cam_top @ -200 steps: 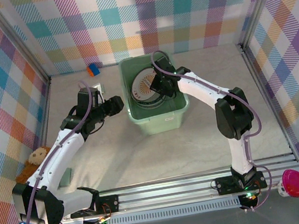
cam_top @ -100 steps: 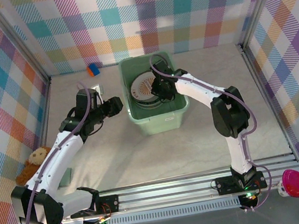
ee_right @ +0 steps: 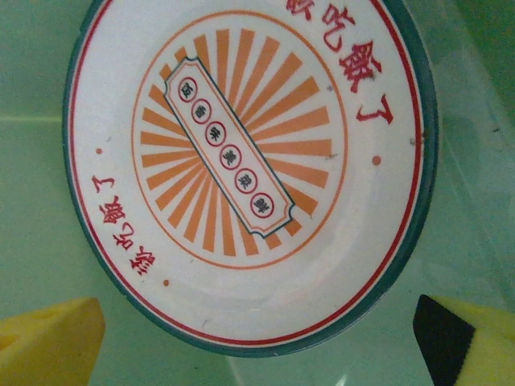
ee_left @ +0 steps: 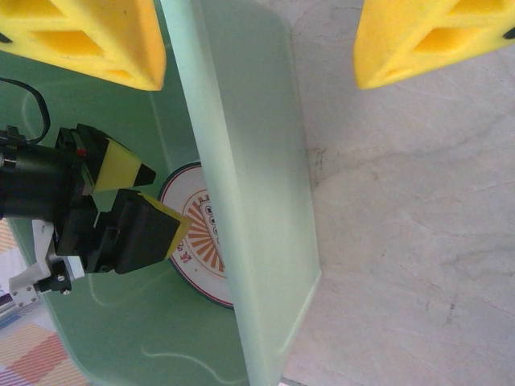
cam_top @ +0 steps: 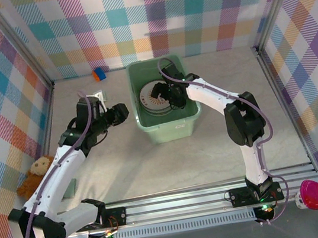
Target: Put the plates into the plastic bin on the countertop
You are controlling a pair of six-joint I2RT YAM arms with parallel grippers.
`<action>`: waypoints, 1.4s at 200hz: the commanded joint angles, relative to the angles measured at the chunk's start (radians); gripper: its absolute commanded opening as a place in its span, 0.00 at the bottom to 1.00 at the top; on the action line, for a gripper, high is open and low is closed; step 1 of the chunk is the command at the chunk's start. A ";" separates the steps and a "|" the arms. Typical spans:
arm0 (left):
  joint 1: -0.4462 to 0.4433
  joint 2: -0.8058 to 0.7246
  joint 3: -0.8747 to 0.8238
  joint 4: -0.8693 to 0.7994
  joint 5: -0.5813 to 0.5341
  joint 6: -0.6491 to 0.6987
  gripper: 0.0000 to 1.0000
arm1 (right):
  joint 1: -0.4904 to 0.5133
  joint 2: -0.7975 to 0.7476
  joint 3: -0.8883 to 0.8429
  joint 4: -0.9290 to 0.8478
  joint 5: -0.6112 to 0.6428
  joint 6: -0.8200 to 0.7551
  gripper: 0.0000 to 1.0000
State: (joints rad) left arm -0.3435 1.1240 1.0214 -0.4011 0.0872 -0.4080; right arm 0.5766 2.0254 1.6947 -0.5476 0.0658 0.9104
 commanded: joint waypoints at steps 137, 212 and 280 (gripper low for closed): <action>0.069 -0.145 -0.181 0.103 -0.472 0.151 1.00 | -0.311 -1.037 -0.774 0.339 0.299 -0.717 0.99; 0.103 0.093 -0.542 0.755 -0.585 0.392 1.00 | -0.505 -0.709 -1.279 1.073 0.260 -0.712 0.99; 0.175 0.384 -0.628 1.243 -0.402 0.481 1.00 | -0.531 -0.487 -1.346 1.501 -0.028 -0.933 0.99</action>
State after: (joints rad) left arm -0.2298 1.4601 0.4133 0.5667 -0.4297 0.0307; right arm 0.0563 1.4502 0.3573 0.7490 0.2138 0.0761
